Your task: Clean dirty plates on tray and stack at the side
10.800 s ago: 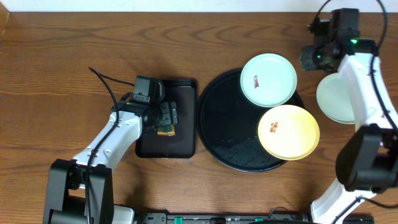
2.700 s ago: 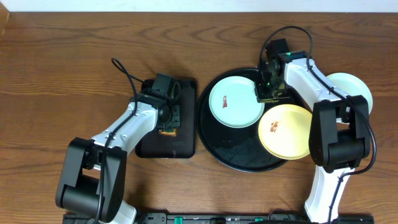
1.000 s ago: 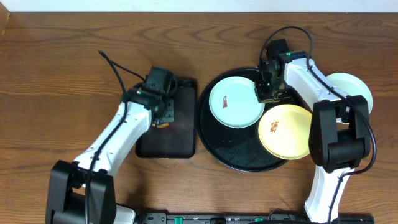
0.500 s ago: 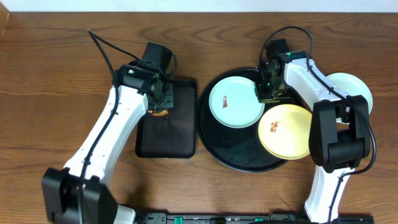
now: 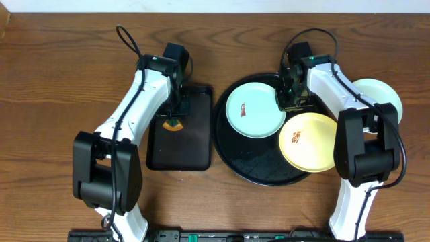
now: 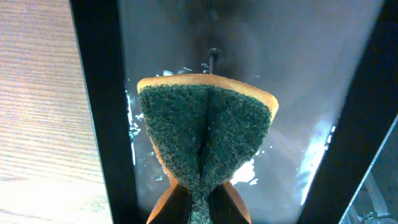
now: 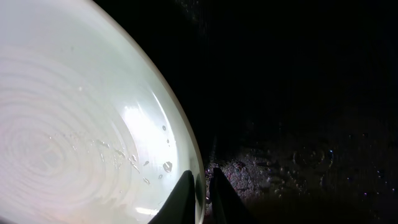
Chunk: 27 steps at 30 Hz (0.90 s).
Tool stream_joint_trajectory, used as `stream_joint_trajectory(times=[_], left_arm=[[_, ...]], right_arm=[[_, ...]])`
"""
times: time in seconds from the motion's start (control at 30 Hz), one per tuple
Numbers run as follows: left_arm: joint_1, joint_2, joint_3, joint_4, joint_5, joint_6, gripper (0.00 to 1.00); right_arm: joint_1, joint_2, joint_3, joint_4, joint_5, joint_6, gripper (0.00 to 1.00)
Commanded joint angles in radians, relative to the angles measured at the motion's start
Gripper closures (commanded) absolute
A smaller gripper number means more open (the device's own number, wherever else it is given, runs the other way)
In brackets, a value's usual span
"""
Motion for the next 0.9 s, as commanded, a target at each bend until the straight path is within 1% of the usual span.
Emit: stream_joint_trajectory(times=[0.0, 0.87], left_arm=[[0.002, -0.009, 0.031, -0.007, 0.010, 0.013, 0.93], [0.002, -0.009, 0.031, -0.006, 0.010, 0.013, 0.93]], right_arm=[[0.003, -0.025, 0.012, -0.002, 0.006, -0.006, 0.91], [0.006, -0.025, 0.012, -0.002, 0.006, -0.006, 0.90]])
